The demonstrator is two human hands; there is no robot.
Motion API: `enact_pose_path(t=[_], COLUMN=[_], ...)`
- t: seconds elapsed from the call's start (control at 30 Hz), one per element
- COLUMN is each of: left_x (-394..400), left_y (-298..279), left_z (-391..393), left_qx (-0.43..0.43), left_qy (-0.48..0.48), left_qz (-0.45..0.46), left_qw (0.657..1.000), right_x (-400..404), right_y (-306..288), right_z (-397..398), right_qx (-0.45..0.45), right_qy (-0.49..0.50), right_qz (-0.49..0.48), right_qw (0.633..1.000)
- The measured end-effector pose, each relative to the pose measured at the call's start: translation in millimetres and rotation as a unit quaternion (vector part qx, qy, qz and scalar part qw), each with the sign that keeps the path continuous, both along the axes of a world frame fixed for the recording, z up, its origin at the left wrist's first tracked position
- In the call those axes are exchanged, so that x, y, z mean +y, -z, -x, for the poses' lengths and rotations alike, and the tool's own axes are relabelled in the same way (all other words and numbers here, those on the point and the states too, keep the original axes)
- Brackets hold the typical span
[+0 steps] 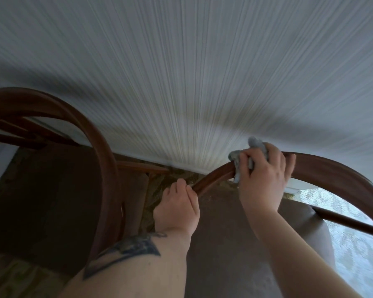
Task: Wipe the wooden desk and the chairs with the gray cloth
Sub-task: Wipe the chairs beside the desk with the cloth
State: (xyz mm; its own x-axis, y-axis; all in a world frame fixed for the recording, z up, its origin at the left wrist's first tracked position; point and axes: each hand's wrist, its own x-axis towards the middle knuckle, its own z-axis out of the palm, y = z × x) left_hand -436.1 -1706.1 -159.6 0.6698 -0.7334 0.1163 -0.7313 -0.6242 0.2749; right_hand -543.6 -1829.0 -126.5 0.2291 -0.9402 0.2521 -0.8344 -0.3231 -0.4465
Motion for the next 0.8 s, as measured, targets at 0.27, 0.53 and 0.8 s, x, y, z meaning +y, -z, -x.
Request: enact_pose_path(t=[0.27,0.53,0.8], left_x=[0.3,-0.2,-0.3], left_y=[0.6,-0.6,0.7], left_z=[0.5,0.9,1.3], left_qx=[0.012,0.005,0.01], left_qy=[-0.004,-0.007,-0.013], left_qz=[-0.005,-0.012,-0.011], left_qw=[1.0,1.0,1.0], right_x=[-35.4,-15.3,-28.4], right_y=[-9.1,-4.9,-2.5], right_z=[13.8,-4.3,2.0], right_qx=[0.046,0.097,0.073], right_qy=[0.039,-0.173,-0.157], right_qz=[-0.014,0.0,0.018], right_qw=[0.998,0.98,0.985])
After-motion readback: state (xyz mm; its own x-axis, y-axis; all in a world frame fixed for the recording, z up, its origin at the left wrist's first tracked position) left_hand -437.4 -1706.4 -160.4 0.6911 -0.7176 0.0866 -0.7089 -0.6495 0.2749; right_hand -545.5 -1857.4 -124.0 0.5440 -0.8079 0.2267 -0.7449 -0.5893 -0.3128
